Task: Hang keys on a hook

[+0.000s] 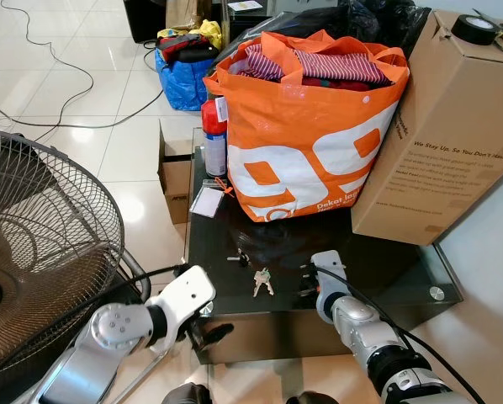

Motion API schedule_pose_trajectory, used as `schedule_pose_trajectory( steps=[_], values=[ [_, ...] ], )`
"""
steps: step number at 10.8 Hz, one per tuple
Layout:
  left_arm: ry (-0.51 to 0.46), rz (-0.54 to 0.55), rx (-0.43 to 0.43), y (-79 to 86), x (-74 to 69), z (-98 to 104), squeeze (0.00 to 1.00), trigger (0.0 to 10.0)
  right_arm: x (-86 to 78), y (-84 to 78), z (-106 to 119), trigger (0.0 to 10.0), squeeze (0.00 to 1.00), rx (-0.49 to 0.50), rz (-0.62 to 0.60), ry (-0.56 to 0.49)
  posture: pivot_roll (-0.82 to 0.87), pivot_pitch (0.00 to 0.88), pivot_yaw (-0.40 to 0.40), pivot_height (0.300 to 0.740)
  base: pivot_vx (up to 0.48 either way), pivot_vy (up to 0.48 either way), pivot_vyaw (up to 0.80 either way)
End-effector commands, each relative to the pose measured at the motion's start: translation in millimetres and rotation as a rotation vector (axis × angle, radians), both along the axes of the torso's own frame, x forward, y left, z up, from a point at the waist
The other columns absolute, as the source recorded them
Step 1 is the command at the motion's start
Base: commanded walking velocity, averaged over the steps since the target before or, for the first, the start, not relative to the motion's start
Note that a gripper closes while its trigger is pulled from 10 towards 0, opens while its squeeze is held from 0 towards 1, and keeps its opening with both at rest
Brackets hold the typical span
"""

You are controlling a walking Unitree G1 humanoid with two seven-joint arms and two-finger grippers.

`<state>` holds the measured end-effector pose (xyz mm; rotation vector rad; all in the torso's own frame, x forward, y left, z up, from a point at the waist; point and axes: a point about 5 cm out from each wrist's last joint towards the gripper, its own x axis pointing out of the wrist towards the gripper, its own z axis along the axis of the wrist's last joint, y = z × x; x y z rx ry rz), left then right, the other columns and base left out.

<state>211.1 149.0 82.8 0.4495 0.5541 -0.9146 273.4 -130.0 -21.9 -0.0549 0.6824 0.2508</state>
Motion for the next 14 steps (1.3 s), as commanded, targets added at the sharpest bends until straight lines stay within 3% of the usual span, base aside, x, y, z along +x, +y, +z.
schedule_pose_trajectory(
  steps=[1, 7, 14],
  values=[
    [0.016, -0.013, -0.001, -2.6, -0.7, -3.6, 0.23, 10.0, -0.8, -8.1, -0.4, 10.0, 0.0, -0.022, -0.023, 0.001, -0.08, 0.08, -0.004, 0.74, 0.0, 0.0, 0.0],
    [0.01, -0.022, -0.013, -8.8, 2.3, -4.2, 0.22, 10.0, -2.9, -20.3, 6.1, 10.0, 0.0, -0.014, 0.039, -0.023, -0.1, 0.061, -0.003, 0.74, 0.0, 0.0, 0.0],
    [0.006, -0.029, -0.008, -7.8, 2.3, -3.0, 0.22, 10.0, -2.3, -16.3, 1.6, 10.0, 0.0, -0.04, -0.03, 0.002, -0.08, 0.062, 0.0, 0.74, 0.0, 0.0, 0.0]
  ],
)
